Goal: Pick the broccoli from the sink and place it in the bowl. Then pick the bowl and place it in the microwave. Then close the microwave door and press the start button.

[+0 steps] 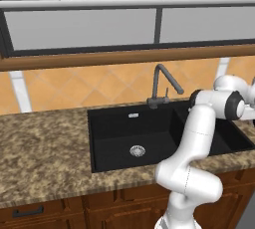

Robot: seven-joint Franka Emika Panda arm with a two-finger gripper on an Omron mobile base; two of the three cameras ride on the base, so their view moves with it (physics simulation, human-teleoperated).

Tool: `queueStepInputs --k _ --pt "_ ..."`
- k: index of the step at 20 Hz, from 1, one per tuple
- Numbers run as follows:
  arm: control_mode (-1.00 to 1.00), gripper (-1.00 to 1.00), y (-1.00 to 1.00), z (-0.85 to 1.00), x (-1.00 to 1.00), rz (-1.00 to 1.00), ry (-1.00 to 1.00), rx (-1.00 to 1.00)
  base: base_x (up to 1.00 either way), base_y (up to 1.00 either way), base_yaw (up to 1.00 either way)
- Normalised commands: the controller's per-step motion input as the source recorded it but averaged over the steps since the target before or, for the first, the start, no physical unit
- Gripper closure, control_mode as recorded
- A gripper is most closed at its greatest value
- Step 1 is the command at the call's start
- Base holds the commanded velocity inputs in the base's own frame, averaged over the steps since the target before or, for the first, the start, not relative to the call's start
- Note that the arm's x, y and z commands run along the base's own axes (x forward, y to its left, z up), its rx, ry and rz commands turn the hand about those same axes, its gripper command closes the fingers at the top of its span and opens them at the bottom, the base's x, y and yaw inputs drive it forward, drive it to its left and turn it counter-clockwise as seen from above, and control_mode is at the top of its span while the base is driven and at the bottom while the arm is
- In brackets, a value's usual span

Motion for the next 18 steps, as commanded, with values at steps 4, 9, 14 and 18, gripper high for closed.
queueStepInputs --k 4,9,14,18 --pt "-1.00 1.00 0.00 -0.43 -0.01 0.00 0.00 0.01 0.00 0.00 0.00" --pt "-1.00 1.00 0.00 -0.11 0.00 0.00 0.00 0.00 0.00 0.00 0.00" --pt "-1.00 1.00 0.07 0.07 -0.20 0.00 -0.02 0.00 0.00 0.00 0.00" --pt "-1.00 1.00 0.23 0.36 -0.91 0.06 -0.04 -0.05 0.00 0.00 0.00"
